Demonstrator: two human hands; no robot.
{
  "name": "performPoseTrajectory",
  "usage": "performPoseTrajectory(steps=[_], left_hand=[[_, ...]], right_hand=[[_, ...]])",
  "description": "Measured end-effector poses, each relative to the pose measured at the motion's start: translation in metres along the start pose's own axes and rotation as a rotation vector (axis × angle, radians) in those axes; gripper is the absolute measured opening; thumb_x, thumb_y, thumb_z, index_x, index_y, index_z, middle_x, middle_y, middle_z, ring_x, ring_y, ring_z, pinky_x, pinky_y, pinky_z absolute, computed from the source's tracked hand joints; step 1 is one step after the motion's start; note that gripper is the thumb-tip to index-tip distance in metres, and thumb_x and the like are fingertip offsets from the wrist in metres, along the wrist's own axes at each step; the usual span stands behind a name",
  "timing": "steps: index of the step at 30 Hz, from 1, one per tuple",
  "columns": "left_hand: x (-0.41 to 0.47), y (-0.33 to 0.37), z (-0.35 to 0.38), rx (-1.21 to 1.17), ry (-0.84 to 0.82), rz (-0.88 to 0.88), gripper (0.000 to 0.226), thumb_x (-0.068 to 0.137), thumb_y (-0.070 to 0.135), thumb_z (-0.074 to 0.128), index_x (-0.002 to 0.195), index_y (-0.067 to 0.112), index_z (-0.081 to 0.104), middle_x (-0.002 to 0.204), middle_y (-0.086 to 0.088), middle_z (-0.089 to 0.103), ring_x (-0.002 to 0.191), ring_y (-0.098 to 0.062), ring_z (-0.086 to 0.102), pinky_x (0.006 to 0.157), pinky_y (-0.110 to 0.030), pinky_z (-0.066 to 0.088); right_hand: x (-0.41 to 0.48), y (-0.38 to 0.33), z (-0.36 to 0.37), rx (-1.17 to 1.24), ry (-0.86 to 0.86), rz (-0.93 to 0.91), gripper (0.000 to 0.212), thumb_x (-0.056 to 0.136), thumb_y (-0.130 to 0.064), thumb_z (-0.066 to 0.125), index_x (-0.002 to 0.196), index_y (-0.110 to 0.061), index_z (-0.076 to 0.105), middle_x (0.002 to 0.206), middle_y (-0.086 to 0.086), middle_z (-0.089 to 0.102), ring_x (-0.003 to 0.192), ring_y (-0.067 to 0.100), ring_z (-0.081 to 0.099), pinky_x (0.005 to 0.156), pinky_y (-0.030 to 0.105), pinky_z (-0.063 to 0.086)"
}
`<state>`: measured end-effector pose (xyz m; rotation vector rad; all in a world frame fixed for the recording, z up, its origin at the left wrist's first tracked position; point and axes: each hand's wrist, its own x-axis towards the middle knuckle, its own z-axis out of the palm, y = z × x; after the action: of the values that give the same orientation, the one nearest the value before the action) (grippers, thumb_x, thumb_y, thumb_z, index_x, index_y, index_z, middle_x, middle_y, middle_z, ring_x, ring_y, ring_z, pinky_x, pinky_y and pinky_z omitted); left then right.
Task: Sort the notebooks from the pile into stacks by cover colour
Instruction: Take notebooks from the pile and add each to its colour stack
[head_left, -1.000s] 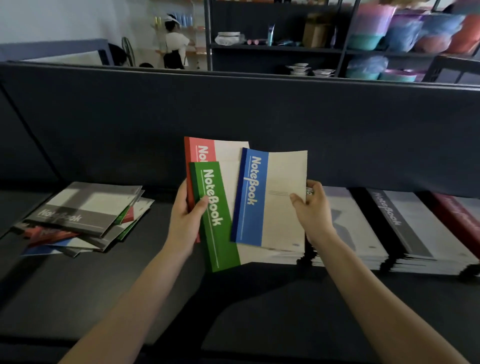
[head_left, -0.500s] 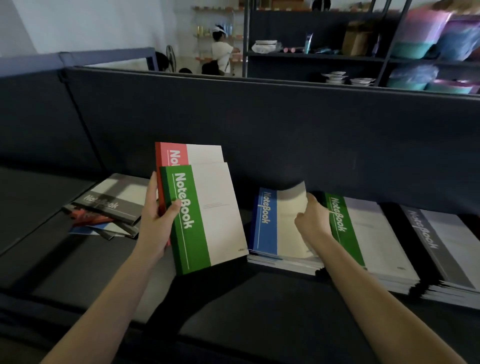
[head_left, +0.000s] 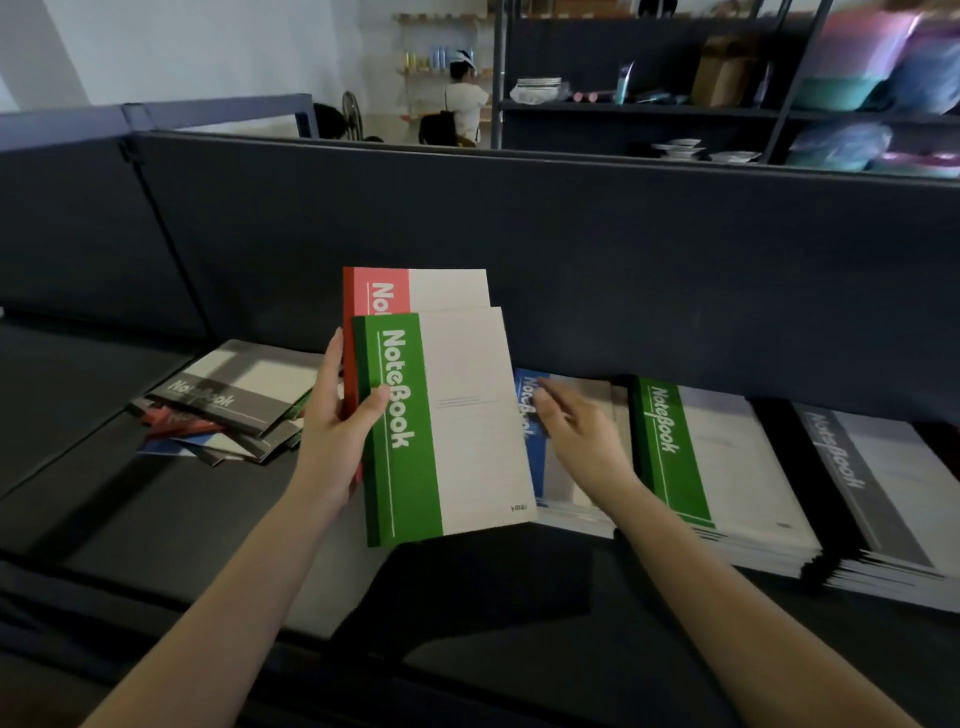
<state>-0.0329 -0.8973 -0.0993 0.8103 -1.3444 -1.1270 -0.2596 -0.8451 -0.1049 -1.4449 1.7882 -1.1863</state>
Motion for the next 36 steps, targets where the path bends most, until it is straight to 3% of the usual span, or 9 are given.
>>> performPoseTrajectory(steps=[3,6,12,15,18,22,26,31,36], left_hand=[[0.001,-0.004,0.026,0.038,-0.041,0.016,0.068,0.092,0.004,0.056,0.149,0.027,0.027,0.133,0.002,0.056,0.114,-0.011,0.060,0.083,-0.026,0.056],[-0.001,-0.011,0.052,0.032,-0.084,0.001,0.072,0.090,0.009,0.060,0.150,0.030,0.025,0.135,0.006,0.054,0.117,-0.010,0.058,0.085,-0.025,0.055],[-0.011,-0.016,0.110,0.027,-0.199,0.006,0.071,0.091,0.022,0.055,0.151,0.030,0.019,0.132,0.020,0.048,0.113,0.004,0.056,0.081,-0.016,0.053],[-0.016,-0.018,0.132,0.039,-0.222,0.004,0.069,0.090,0.032,0.053,0.149,0.037,0.018,0.128,0.032,0.043,0.111,0.014,0.052,0.079,-0.010,0.050],[-0.016,-0.022,0.144,0.041,-0.216,-0.013,0.068,0.092,0.031,0.055,0.149,0.038,0.019,0.129,0.029,0.044,0.110,0.013,0.052,0.076,-0.013,0.049],[-0.015,-0.024,0.144,0.056,-0.108,0.023,0.067,0.092,0.031,0.056,0.149,0.037,0.021,0.133,0.019,0.045,0.116,0.001,0.051,0.089,-0.023,0.046],[-0.014,-0.022,0.136,0.004,0.056,0.024,0.066,0.094,0.031,0.058,0.149,0.038,0.024,0.140,0.012,0.046,0.122,-0.009,0.051,0.096,-0.035,0.046],[-0.027,-0.016,0.141,0.051,0.009,0.015,0.065,0.095,0.029,0.056,0.149,0.037,0.023,0.134,0.016,0.048,0.115,-0.001,0.053,0.087,-0.022,0.047],[-0.044,-0.015,0.155,0.060,-0.030,-0.002,0.063,0.093,0.025,0.057,0.147,0.034,0.026,0.128,0.017,0.050,0.112,0.000,0.055,0.086,-0.022,0.048]], right_hand=[[-0.018,-0.010,-0.001,0.104,-0.072,0.031,0.065,0.081,-0.059,0.057,0.133,-0.022,0.046,0.117,-0.009,0.061,0.107,0.011,0.059,0.086,0.030,0.052],[-0.027,-0.003,-0.013,0.157,0.005,0.075,0.064,0.082,-0.034,0.072,0.134,-0.023,0.037,0.108,-0.015,0.058,0.099,0.007,0.058,0.069,0.013,0.046],[-0.039,0.029,-0.056,0.147,0.194,0.083,0.062,0.085,-0.021,0.071,0.136,-0.022,0.036,0.113,-0.012,0.059,0.105,0.009,0.058,0.083,0.020,0.046],[-0.046,0.042,-0.081,0.122,0.289,0.102,0.053,0.087,-0.019,0.069,0.130,-0.023,0.038,0.105,-0.013,0.059,0.095,0.005,0.058,0.070,0.009,0.044],[-0.049,0.056,-0.111,0.078,0.384,0.138,0.049,0.088,-0.018,0.067,0.129,-0.022,0.039,0.100,-0.011,0.059,0.086,0.003,0.057,0.056,0.007,0.041],[-0.047,0.073,-0.149,-0.015,0.467,0.194,0.055,0.087,-0.016,0.068,0.133,-0.015,0.038,0.109,-0.004,0.056,0.100,0.016,0.056,0.073,0.026,0.042],[-0.043,0.084,-0.165,-0.170,0.420,0.259,0.058,0.087,-0.016,0.066,0.137,-0.014,0.037,0.122,0.005,0.057,0.094,0.016,0.048,0.068,0.026,0.037],[-0.037,0.095,-0.162,-0.359,0.317,0.255,0.052,0.083,-0.022,0.069,0.130,-0.013,0.047,0.120,0.009,0.060,0.112,0.030,0.054,0.077,0.028,0.039],[-0.044,0.094,-0.162,-0.397,0.327,0.234,0.070,0.088,-0.024,0.067,0.147,-0.013,0.031,0.149,0.011,0.030,0.135,0.030,0.031,0.104,0.034,0.033]])
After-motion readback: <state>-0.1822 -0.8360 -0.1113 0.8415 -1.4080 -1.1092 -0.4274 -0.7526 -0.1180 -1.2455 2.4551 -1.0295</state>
